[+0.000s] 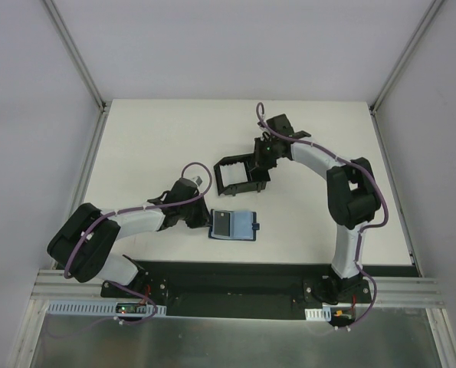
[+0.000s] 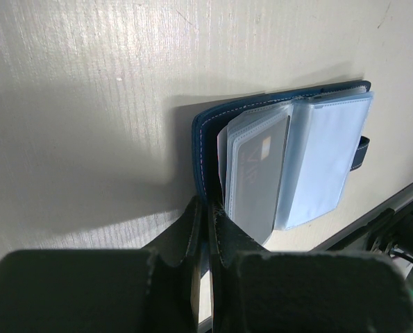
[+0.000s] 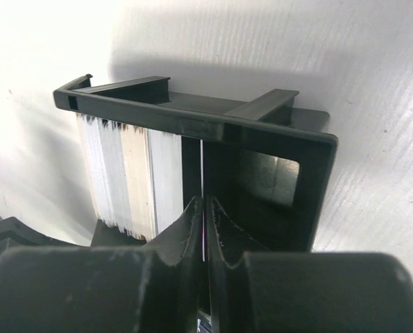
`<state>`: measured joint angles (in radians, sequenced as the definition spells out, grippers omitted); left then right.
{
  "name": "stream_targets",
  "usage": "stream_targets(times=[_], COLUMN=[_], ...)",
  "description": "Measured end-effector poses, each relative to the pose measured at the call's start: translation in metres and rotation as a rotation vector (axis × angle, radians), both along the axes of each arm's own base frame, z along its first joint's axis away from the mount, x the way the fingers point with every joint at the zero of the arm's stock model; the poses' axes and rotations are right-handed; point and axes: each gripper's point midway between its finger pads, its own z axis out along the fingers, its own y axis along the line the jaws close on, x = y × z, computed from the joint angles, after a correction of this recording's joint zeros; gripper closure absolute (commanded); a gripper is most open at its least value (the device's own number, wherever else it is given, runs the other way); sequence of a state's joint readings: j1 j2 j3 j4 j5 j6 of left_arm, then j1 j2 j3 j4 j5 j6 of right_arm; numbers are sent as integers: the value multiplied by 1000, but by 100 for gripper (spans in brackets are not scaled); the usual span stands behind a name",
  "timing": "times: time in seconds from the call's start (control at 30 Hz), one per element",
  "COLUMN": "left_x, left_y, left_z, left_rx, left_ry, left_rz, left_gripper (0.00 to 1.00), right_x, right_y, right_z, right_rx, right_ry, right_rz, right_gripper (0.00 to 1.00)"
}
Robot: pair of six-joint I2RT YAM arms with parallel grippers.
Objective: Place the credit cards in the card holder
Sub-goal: Pick up the credit card from the storage box.
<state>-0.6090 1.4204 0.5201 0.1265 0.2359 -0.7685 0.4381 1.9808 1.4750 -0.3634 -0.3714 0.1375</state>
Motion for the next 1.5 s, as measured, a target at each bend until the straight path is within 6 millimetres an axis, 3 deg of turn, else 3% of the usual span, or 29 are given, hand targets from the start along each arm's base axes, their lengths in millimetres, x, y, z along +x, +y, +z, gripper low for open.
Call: stream_targets(times=[0.23,0.63,0.73,0.8,1.07,1.17,1.37,1.5], left_x=[0,0,0,0,0,0,0,0], left_y=[0,-1,-1,-1,-1,-1,-1,-1], left_z=[0,0,0,0,0,0,0,1], left_rx=[0,-1,-3,-5,-5,-6,-6,-7], left_ry=[1,1,1,1,1,1,0,-2], left_rz=[-1,-2,-3,-5,-5,-5,-5,-5], left_gripper=[100,100,100,100,100,100,100,100], right_x=[-1,-6,-6,-6,-3,-2,0,-17], right_y=[-11,-6,-5,-5,-12,-18,-27,-34], right_z=[-4,-11,-16,-18,-17,-4,64,95], right_rx=[-108,-151,-156,-159,-210,-234,-201,-138], right_ry=[-15,-10,0,4,-26,-59,-216,-305], right_rz=[-2,32,34,36,32,23,-15,-37], right_gripper=[93,88,91,100,100,100,100,100])
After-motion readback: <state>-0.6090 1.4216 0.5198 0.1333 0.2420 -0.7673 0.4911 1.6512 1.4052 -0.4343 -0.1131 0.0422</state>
